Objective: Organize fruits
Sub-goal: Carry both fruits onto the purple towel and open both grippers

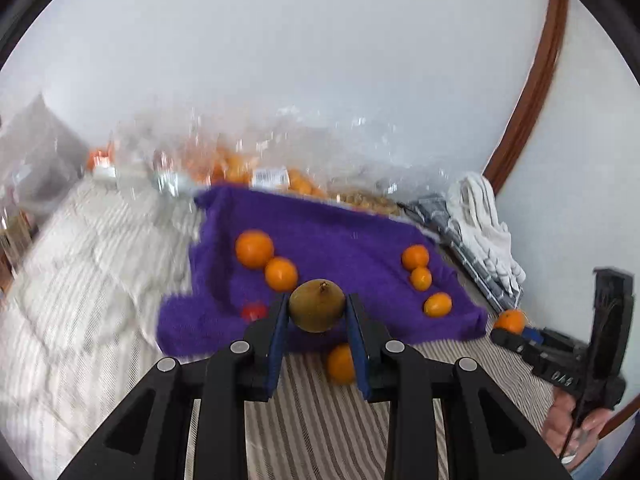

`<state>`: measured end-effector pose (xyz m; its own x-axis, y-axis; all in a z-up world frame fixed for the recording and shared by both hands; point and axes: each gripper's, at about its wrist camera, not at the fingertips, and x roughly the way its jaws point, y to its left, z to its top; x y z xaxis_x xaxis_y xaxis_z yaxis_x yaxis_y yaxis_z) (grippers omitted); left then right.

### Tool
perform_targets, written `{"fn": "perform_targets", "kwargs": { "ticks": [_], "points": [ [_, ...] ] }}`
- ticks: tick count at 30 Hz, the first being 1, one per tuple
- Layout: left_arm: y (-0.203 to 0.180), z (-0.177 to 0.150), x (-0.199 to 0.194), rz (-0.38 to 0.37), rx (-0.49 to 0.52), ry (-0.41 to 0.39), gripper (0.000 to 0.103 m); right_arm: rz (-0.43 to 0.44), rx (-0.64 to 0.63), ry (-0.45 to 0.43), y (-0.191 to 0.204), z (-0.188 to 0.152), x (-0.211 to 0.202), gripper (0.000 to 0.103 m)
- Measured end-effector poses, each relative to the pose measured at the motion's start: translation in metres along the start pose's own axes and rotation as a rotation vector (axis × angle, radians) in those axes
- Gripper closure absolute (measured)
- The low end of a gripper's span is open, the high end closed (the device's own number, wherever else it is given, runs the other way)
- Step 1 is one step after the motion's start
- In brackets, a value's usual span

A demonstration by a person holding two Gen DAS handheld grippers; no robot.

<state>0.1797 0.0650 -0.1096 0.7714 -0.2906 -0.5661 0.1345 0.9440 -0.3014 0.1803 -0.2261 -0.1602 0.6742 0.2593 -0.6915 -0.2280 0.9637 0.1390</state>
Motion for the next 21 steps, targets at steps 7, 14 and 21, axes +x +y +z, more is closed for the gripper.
{"fn": "perform_targets", "kwargs": {
  "ticks": [7, 14, 21],
  "points": [
    [0.007, 0.042, -0.005, 0.04, -0.039, -0.086, 0.076, 0.026, -0.04, -0.089, 0.028, 0.062, 0.006, 0.062],
    [0.029, 0.041, 0.045, 0.074, -0.095, -0.022, 0.076, 0.047, -0.026, -0.054, 0.035, 0.077, 0.062, 0.062],
    [0.044, 0.022, 0.071, 0.065, -0.109, 0.041, 0.076, 0.037, -0.017, 0.025, 0.025, 0.054, 0.1, 0.062]
  ]
}}
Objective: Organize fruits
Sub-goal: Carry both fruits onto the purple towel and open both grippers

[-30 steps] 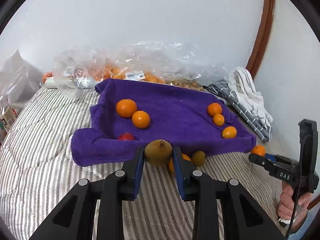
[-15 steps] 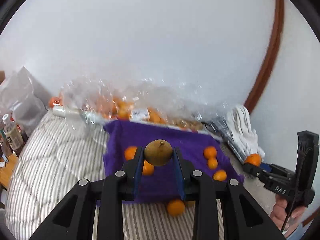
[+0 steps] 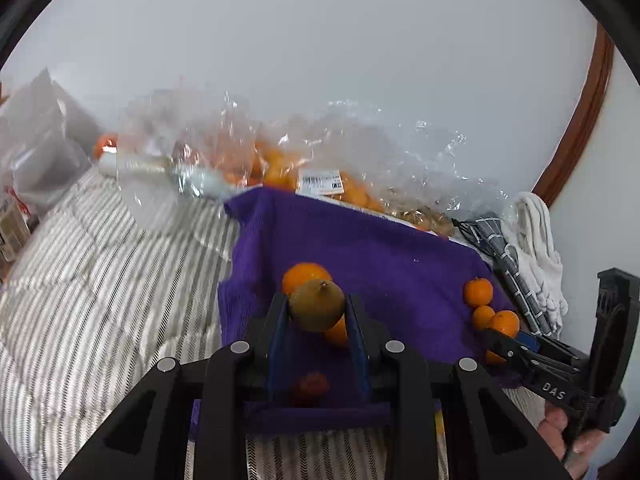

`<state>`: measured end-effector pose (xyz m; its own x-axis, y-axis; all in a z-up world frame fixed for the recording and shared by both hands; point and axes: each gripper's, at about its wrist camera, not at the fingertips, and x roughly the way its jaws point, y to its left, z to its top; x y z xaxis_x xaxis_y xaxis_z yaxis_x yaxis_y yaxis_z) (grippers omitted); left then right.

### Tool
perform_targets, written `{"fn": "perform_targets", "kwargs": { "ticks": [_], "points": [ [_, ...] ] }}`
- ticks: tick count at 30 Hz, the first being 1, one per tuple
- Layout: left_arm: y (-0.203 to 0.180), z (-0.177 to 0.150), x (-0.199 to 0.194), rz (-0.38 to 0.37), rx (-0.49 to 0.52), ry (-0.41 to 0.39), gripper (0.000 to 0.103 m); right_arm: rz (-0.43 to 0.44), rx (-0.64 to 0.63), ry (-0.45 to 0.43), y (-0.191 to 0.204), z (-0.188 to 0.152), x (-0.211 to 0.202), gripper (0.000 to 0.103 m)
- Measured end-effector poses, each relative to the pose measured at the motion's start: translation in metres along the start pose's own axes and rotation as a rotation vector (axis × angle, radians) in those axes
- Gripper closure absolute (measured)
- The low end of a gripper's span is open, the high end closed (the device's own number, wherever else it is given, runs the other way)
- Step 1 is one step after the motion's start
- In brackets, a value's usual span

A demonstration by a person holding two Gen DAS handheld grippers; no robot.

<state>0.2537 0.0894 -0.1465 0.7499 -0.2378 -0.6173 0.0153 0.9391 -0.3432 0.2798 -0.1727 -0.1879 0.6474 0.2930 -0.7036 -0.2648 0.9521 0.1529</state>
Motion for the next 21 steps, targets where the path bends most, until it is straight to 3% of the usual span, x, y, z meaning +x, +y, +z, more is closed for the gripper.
{"fn": "perform_targets", "kwargs": {
  "ticks": [4, 13, 21],
  "points": [
    [0.005, -0.003, 0.007, -0.018, -0.023, 0.024, 0.076, 0.009, 0.028, -0.009, -0.008, -0.002, 0.003, 0.062],
    [0.005, -0.008, 0.018, 0.037, -0.02, 0.049, 0.076, 0.043, 0.021, 0.035, 0.0, -0.006, 0.02, 0.062],
    [-0.004, -0.013, 0.02, 0.073, 0.045, 0.043, 0.075, 0.063, 0.02, 0.078, 0.003, -0.009, 0.027, 0.061]
  ]
}}
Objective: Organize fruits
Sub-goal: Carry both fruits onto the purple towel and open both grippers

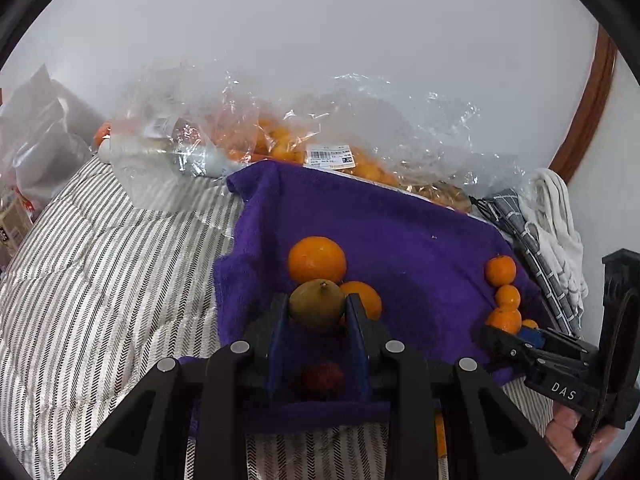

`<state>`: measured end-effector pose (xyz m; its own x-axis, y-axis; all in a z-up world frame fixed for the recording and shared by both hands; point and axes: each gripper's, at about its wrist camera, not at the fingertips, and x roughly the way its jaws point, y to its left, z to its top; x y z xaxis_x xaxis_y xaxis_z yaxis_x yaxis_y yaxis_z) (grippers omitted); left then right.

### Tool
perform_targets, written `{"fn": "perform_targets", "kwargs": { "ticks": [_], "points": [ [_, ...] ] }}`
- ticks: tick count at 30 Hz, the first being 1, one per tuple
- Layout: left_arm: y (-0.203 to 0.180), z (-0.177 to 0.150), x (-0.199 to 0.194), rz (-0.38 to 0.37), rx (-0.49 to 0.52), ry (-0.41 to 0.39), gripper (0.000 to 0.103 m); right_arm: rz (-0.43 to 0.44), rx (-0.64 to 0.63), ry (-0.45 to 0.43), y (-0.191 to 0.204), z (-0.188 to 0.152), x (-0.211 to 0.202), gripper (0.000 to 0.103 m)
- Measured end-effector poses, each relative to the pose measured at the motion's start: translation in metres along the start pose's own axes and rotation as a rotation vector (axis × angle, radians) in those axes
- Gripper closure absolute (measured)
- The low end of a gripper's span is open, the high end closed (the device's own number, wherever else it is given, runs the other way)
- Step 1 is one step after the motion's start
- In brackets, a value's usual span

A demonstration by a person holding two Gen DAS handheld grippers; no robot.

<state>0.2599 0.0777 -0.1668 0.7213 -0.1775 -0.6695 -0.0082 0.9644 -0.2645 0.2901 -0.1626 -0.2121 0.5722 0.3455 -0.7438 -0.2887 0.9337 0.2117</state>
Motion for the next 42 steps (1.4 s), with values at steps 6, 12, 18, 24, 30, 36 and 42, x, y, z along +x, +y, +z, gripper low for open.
{"fn": "perform_targets", "kwargs": {
  "ticks": [6, 12, 18, 24, 30, 36, 42],
  "points": [
    [0.0, 0.0, 0.001, 0.01, 0.008, 0.003, 0.075, -0.002, 0.005, 0.001, -0.001, 0.002, -0.004, 0.058],
    [0.0, 0.0, 0.002, 0.017, 0.015, 0.003, 0.075, -0.021, 0.054, -0.092, -0.013, 0.008, -0.031, 0.051],
    [0.0, 0.0, 0.001, 0.011, 0.011, 0.003, 0.075, -0.046, 0.136, -0.134, -0.033, 0.011, -0.044, 0.051],
    [0.0, 0.0, 0.0, 0.005, 0.006, 0.001, 0.075, -0.049, 0.198, -0.159, -0.047, 0.01, -0.05, 0.051],
    [0.001, -0.001, -0.004, -0.003, 0.001, -0.007, 0.071, -0.101, 0.151, -0.162, -0.04, 0.01, -0.052, 0.051],
    [0.004, -0.001, -0.008, 0.0, -0.015, -0.022, 0.071, -0.122, 0.047, -0.184, -0.018, 0.007, -0.055, 0.053],
    [0.007, -0.004, -0.019, 0.011, -0.022, -0.057, 0.071, -0.062, 0.011, -0.149, -0.005, 0.005, -0.051, 0.067]
  ]
}}
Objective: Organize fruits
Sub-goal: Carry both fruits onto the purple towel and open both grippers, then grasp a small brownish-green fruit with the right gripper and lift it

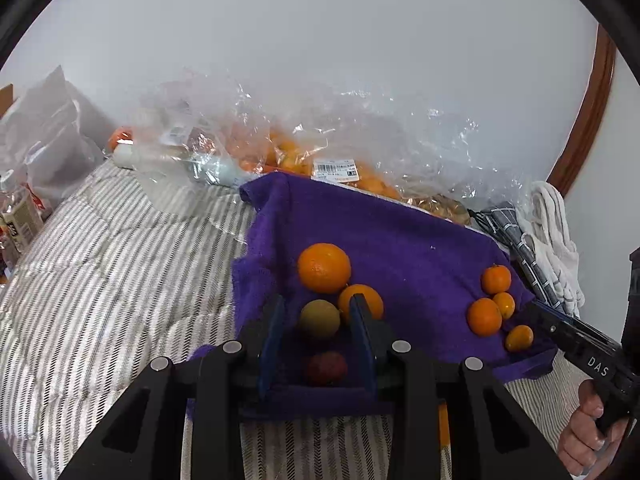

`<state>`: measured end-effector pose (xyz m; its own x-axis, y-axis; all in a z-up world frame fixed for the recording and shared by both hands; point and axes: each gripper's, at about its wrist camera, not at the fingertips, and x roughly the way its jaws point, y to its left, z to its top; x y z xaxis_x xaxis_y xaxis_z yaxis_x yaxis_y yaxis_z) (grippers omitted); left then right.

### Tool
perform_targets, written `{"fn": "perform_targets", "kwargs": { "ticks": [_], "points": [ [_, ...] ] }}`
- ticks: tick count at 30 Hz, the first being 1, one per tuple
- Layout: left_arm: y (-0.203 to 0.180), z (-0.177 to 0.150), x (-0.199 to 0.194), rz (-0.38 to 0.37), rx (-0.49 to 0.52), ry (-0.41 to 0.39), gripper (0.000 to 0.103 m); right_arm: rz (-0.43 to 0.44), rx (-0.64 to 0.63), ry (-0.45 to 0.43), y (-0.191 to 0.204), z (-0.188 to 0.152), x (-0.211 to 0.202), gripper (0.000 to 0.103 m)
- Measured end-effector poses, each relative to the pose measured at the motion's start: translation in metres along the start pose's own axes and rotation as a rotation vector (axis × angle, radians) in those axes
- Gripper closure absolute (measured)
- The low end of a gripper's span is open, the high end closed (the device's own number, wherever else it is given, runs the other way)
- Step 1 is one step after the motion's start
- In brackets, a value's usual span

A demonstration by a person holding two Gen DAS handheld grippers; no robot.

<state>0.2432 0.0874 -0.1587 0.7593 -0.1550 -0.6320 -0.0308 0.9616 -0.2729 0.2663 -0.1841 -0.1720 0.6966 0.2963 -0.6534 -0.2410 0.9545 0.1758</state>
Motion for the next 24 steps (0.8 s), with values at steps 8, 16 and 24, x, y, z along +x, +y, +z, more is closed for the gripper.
{"fn": "perform_targets", "kwargs": {
  "ticks": [8, 16, 24],
  "points": [
    [-0.002, -0.013, -0.018, 0.024, 0.016, -0.023, 0.071, 0.016, -0.041, 0.029, 0.013, -0.003, 0.004, 0.067],
    [0.005, -0.041, -0.052, 0.033, 0.051, 0.013, 0.064, 0.043, -0.07, 0.013, 0.023, -0.008, -0.005, 0.065],
    [0.027, -0.054, -0.057, 0.095, 0.004, 0.088, 0.064, 0.104, -0.11, 0.045, 0.047, -0.028, -0.013, 0.067]
  ]
}}
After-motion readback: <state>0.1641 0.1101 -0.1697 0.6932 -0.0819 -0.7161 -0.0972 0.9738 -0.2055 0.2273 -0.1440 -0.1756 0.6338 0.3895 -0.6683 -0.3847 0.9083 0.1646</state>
